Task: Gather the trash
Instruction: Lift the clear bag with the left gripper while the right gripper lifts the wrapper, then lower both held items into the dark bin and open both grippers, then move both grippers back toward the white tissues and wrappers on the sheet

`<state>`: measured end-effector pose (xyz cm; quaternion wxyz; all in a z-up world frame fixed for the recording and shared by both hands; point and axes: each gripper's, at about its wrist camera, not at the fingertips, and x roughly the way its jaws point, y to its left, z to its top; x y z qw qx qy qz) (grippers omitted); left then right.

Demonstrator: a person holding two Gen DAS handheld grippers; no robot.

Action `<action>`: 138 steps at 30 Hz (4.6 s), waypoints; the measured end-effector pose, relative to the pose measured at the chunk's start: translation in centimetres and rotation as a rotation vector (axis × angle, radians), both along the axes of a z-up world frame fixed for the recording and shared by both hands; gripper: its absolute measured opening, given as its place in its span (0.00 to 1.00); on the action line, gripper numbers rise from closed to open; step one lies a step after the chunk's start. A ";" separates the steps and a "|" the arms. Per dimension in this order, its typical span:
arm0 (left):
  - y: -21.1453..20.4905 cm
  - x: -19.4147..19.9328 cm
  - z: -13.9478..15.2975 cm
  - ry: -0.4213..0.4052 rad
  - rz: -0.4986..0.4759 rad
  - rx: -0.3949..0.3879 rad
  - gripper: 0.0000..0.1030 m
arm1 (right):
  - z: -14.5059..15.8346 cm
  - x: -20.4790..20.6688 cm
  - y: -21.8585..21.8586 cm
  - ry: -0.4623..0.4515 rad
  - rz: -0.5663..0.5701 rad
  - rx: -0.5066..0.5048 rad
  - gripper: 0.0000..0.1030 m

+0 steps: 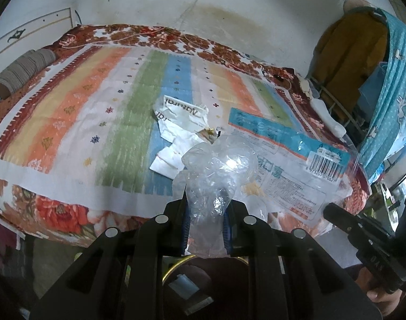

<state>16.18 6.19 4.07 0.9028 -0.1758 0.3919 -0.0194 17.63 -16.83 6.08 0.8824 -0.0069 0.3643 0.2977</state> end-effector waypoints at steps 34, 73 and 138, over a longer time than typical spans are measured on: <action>-3.7 -8.3 -5.9 0.114 0.051 -0.026 0.19 | -7.8 -8.8 -1.9 0.280 0.000 0.009 0.00; -0.9 -6.8 -11.7 0.411 0.212 -0.138 0.65 | -10.4 -8.1 -1.3 0.369 -0.069 -0.070 0.56; 7.8 14.8 -6.3 0.082 0.168 -0.089 0.94 | -8.0 16.8 3.9 0.200 -0.076 -0.081 0.85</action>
